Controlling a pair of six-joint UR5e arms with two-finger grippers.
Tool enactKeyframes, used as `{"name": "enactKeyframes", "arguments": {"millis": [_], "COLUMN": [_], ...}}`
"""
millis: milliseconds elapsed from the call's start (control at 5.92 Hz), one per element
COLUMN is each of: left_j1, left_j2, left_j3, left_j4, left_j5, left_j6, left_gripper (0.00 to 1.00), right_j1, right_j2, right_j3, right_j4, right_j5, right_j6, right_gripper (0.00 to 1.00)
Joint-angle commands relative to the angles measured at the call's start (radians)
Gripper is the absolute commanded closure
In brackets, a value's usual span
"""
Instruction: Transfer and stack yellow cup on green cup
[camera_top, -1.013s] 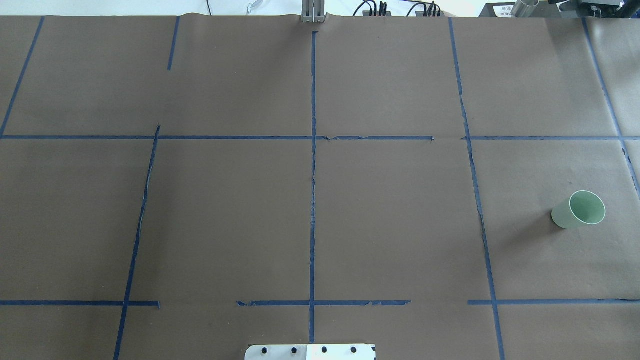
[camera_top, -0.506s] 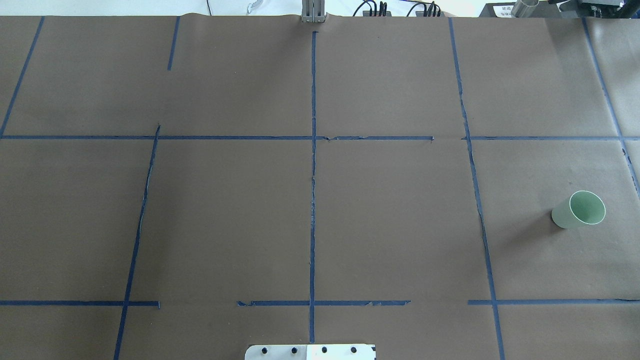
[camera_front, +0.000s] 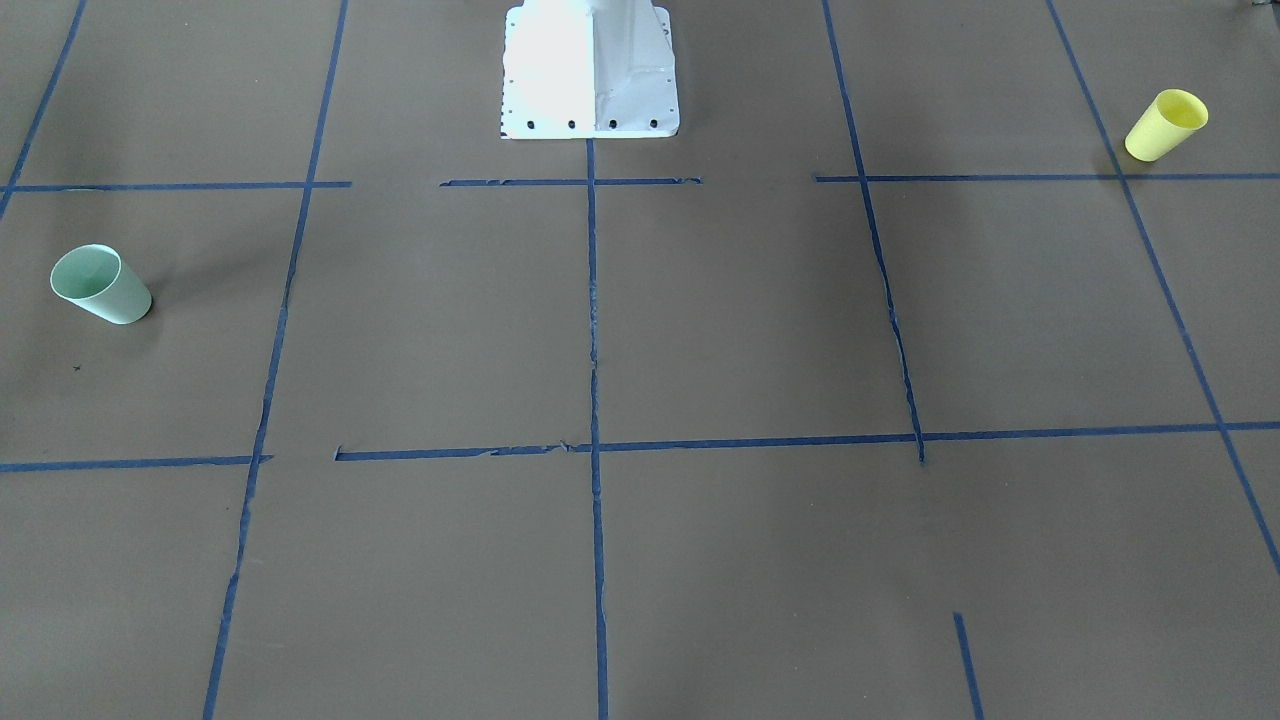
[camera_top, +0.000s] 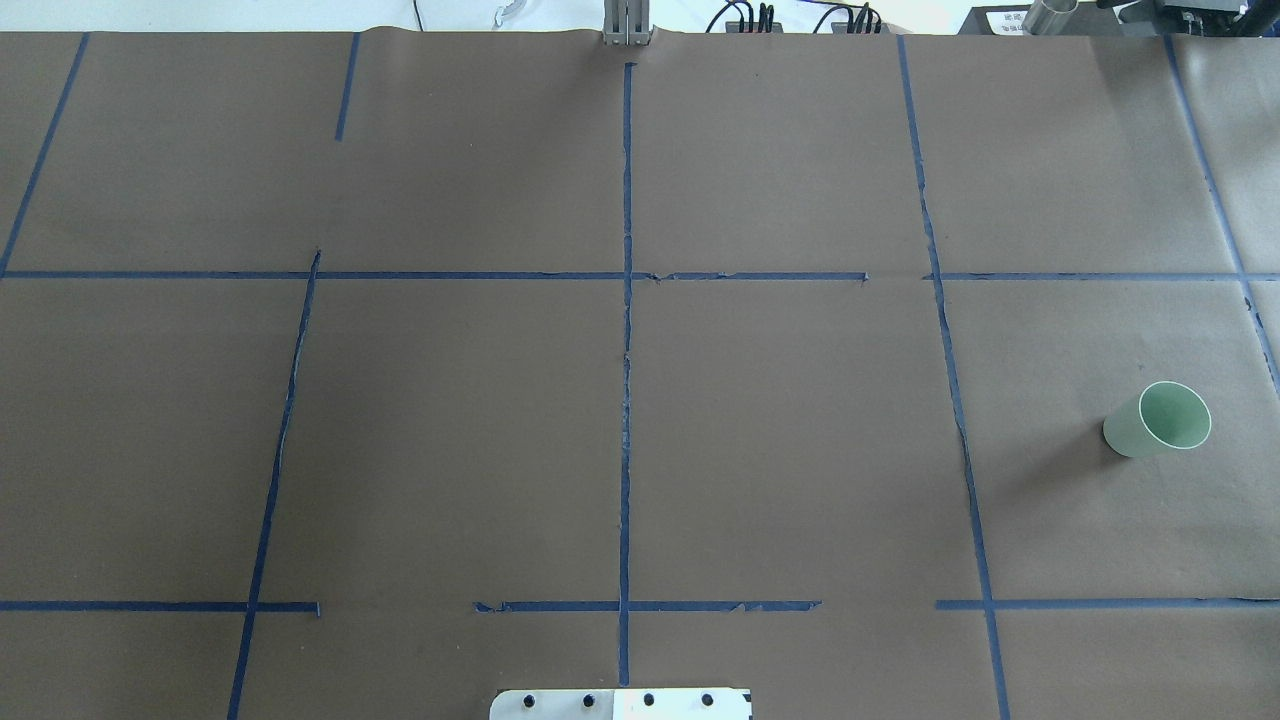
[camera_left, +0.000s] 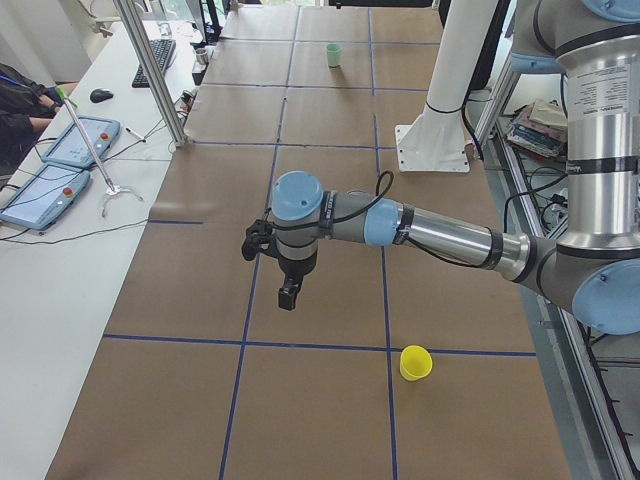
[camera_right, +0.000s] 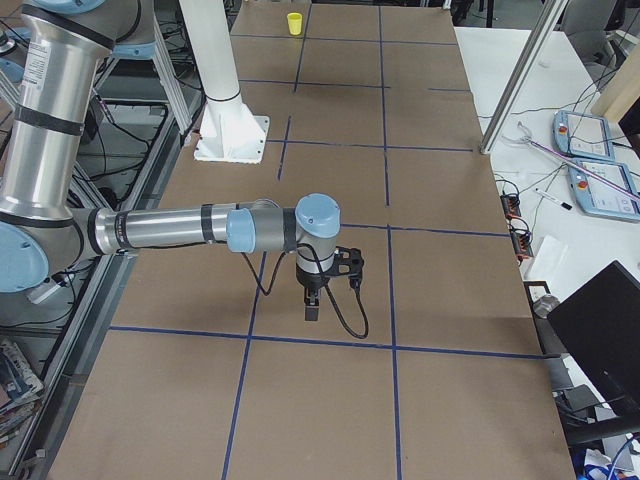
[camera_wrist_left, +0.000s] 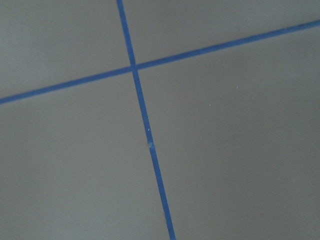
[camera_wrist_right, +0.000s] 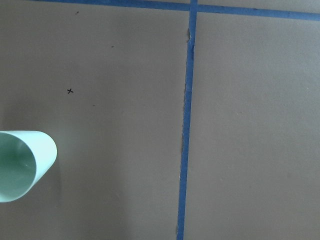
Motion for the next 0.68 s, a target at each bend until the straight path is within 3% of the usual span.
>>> {"name": "enactKeyframes", "arguments": {"millis": [0, 169, 506], "left_j1": [0.016, 0.081, 0.310], "left_j2": [-0.007, 0.008, 0.134], "left_j3": [-0.051, -0.063, -0.197], "left_j4": [-0.110, -0.184, -0.383], "left_j5": [-0.002, 0.009, 0.245], "left_j6": [-0.073, -0.310, -0.806], "left_gripper": [0.00, 0.00, 0.00], "right_j1": [0.001, 0.001, -0.001], "right_j2": [-0.001, 0.000, 0.000], "right_j3": [0.002, 0.002, 0.002], "right_j4": [0.000, 0.000, 0.000], "right_j5": [0.001, 0.001, 0.001], "right_j6": [0.000, 0.000, 0.000], "right_gripper": [0.00, 0.00, 0.00]}}
